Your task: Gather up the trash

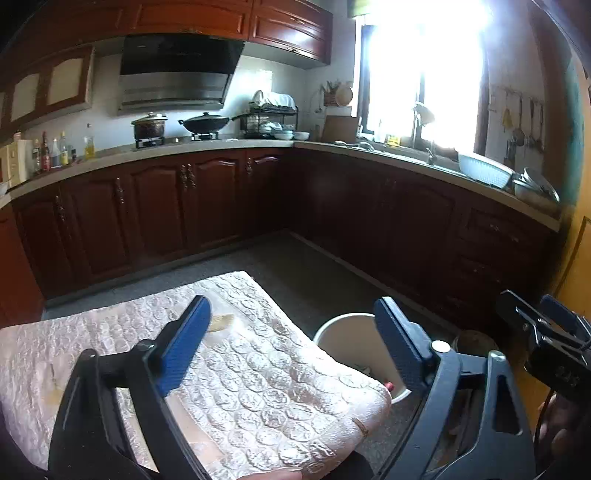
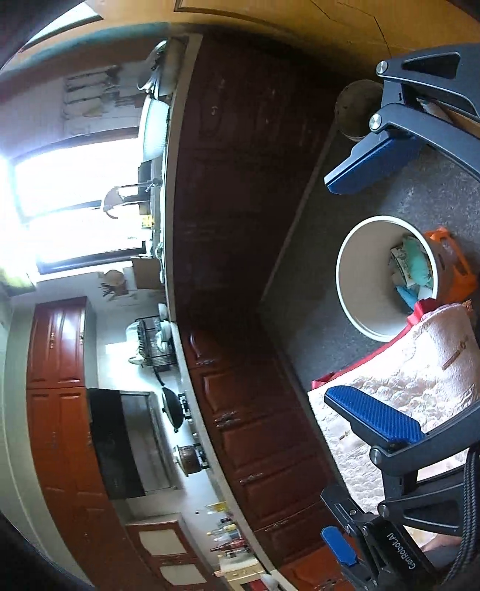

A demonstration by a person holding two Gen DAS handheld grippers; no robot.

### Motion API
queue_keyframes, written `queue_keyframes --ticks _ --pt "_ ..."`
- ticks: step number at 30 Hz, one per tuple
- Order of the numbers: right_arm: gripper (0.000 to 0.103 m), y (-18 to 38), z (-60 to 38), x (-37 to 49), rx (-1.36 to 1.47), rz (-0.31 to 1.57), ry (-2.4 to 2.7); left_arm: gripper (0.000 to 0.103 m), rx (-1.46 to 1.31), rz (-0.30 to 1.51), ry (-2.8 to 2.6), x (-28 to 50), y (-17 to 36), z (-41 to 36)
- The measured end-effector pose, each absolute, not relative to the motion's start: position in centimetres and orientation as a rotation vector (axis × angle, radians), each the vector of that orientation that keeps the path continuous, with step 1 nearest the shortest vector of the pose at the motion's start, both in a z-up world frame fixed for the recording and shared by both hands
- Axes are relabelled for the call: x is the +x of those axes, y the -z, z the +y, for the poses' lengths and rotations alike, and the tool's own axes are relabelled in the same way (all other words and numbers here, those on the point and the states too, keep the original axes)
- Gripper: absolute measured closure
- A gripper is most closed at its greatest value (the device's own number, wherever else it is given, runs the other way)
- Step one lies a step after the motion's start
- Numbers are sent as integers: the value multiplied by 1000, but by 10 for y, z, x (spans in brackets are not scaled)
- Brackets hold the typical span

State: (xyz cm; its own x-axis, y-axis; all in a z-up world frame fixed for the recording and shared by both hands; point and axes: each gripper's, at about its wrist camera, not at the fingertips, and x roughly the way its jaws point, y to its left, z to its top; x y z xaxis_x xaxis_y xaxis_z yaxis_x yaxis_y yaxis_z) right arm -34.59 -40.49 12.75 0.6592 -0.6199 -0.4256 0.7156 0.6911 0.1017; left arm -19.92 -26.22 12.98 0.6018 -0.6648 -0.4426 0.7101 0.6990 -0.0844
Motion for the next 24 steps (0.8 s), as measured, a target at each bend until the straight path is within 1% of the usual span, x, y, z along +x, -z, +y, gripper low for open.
queue_keyframes --ticks 8,24 --pt "0 -125 -395 -346 275 390 751 8 95 452 783 -200 -134 -250" --pt "0 -137 -390 -348 245 375 768 8 91 455 781 -200 -136 -249"
